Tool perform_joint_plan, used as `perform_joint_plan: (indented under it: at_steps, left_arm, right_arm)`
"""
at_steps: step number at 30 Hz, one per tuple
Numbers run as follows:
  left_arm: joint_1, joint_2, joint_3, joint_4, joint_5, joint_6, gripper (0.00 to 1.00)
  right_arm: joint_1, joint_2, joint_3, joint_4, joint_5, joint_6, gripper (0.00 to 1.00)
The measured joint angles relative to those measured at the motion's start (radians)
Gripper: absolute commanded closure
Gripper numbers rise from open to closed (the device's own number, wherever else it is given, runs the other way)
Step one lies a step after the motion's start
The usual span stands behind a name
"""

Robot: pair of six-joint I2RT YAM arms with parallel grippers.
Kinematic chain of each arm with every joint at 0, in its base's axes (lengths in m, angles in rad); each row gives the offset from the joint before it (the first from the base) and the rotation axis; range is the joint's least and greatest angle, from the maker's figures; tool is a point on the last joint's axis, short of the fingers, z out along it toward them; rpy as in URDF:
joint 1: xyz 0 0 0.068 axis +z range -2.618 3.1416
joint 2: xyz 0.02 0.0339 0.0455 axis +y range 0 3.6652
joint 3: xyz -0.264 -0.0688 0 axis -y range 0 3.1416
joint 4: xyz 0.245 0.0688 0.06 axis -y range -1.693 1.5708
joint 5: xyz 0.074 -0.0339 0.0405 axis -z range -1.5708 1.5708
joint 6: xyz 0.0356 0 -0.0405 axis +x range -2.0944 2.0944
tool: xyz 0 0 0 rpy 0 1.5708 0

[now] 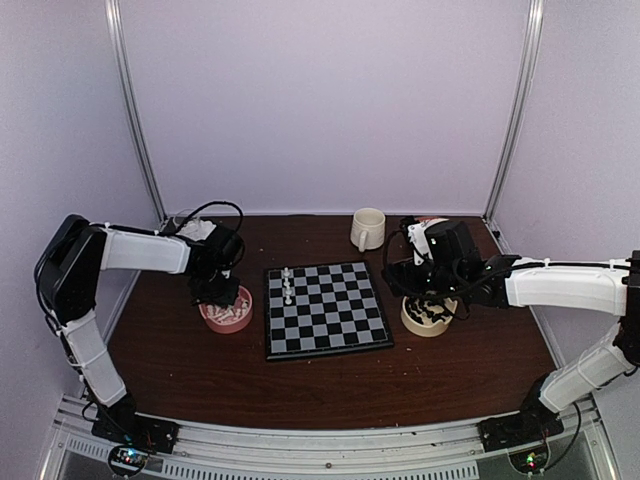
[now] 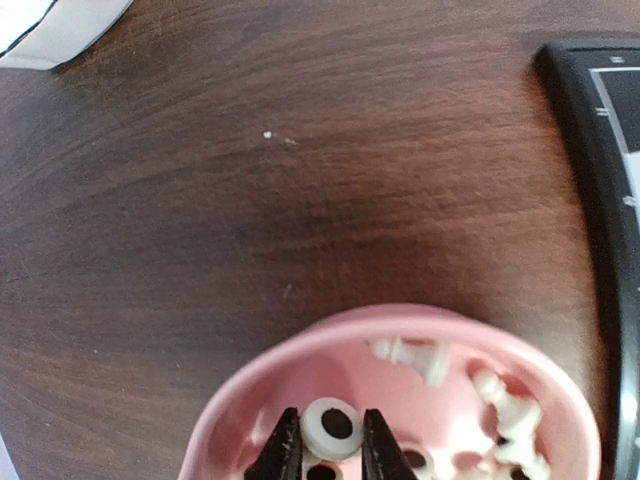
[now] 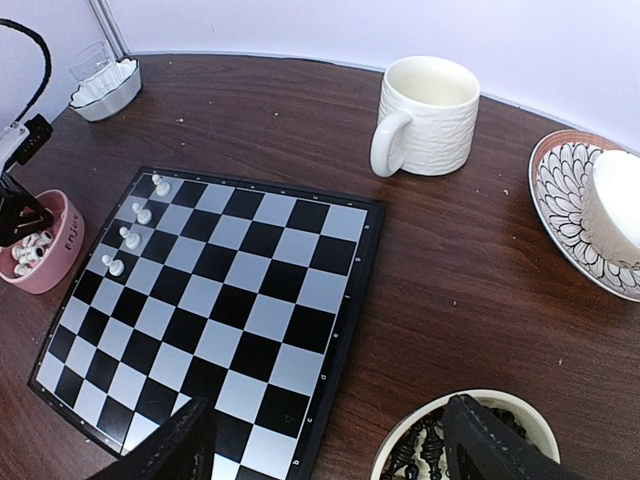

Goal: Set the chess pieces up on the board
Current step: Pick up the storage box, then pass from the left arm to the right

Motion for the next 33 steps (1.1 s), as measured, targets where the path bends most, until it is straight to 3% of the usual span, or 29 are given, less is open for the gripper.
perform_joint_plan:
  at_steps: [11,20,33]
  left_arm:
    - [0.001,-0.249,-0.177,0.166,0.202,-0.017,0.83]
    - [0.001,-0.332,-0.262,0.320,0.448,-0.089,0.82]
    - [0.003,-0.388,-0.322,0.499,0.716,-0.230,0.81]
  right_arm:
    - [0.011,0.000,0.000,0.018,-0.027,-0.005,0.19]
    - [0.105,0.025,-0.022,0.176,-0.184,-0.052,0.20]
    - [0.218,0.316,0.043,0.404,-0.335,-0.045,0.23]
